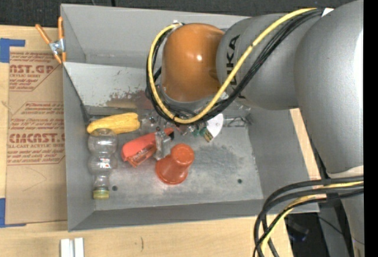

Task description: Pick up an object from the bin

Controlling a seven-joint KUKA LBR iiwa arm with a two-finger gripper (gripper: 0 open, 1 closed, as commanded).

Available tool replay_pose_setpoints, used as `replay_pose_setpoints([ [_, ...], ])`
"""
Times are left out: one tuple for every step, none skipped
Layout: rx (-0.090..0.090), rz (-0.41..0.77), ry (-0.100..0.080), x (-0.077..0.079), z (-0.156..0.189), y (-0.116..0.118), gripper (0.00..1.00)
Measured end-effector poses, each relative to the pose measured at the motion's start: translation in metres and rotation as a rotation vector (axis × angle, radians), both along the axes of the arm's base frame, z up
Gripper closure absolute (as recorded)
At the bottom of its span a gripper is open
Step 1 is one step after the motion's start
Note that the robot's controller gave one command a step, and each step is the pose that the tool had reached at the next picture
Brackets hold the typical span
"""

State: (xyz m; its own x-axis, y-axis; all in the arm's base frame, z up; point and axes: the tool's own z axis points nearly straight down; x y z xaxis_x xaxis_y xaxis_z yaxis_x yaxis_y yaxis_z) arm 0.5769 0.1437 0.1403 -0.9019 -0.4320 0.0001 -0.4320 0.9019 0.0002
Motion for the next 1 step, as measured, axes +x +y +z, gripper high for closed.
replay_pose_setpoints([
  [0.000, 0.000, -0.002, 0.0003, 0.0117, 0.0002, 1.00],
])
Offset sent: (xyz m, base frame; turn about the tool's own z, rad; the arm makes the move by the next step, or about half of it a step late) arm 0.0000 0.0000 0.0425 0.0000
